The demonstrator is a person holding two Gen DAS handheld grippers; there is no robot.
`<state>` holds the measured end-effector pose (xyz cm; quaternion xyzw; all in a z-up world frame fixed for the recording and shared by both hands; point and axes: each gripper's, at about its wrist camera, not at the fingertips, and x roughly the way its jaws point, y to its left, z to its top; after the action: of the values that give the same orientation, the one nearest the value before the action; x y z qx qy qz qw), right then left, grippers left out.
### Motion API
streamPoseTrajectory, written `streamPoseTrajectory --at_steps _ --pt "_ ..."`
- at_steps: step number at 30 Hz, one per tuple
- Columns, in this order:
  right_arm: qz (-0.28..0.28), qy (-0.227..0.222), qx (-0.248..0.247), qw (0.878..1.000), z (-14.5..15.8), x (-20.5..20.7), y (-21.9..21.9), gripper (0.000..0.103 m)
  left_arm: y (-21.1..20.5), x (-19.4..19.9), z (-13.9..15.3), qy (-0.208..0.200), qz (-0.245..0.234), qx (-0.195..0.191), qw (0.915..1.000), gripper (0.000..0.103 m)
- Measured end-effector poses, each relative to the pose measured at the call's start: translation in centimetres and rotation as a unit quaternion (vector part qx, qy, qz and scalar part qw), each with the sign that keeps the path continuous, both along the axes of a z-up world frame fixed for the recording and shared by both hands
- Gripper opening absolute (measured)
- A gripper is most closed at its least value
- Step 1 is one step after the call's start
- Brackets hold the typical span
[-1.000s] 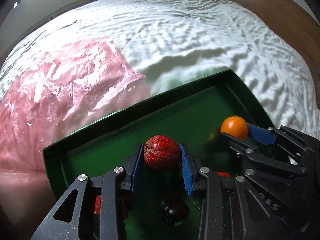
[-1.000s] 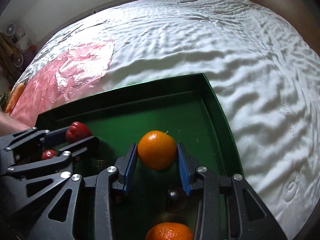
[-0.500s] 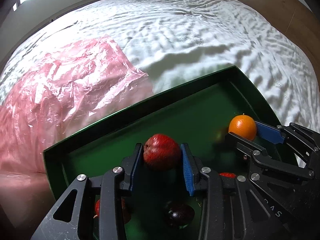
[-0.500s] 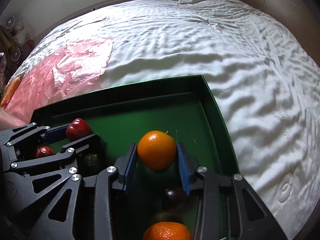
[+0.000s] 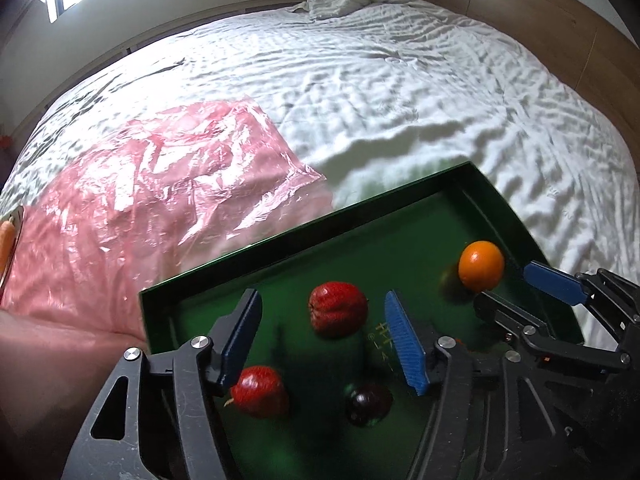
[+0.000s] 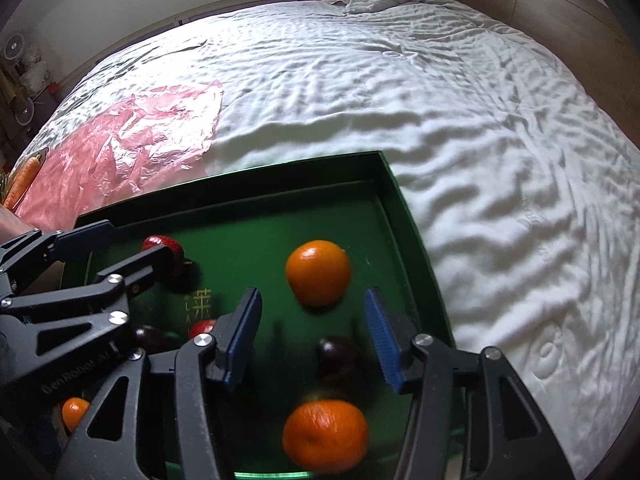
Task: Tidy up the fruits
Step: 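Open both tools to release the apple and orange in the tray, then move both open tools back toward the last fruit on the sheet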
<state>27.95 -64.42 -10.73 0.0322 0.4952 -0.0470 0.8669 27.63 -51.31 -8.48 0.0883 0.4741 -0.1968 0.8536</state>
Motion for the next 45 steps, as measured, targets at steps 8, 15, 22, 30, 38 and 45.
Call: streamPoseTrajectory --at_steps 8,15,22,30,38,45 --pt "-0.029 -0.006 -0.001 1.0 2.7 -2.8 -0.5 0.103 2.0 -2.0 3.0 -0.011 -0.002 -0.03 0.9995 0.06" --pt "-0.046 -0.012 0.0 0.999 4.6 -5.6 0.3 0.103 3.7 -6.1 5.0 -0.016 -0.038 -0.044 0.9982 0.061" --pt "-0.051 -0.007 0.006 0.999 5.4 -9.8 2.8 0.103 5.8 -12.4 6.6 -0.024 -0.104 -0.046 0.9932 0.062" --pt "-0.062 0.009 0.003 0.998 6.1 -14.7 7.2 0.103 10.0 -18.1 7.9 -0.026 -0.16 -0.043 0.9858 0.062" --pt "-0.07 0.025 0.009 0.997 6.1 -18.8 12.3 0.103 16.3 -21.2 8.4 -0.026 -0.179 -0.026 0.9831 0.062" --pt "-0.078 0.018 0.003 0.997 6.0 -20.8 18.0 0.103 22.7 -21.6 7.2 -0.024 -0.163 -0.017 0.9862 0.062"
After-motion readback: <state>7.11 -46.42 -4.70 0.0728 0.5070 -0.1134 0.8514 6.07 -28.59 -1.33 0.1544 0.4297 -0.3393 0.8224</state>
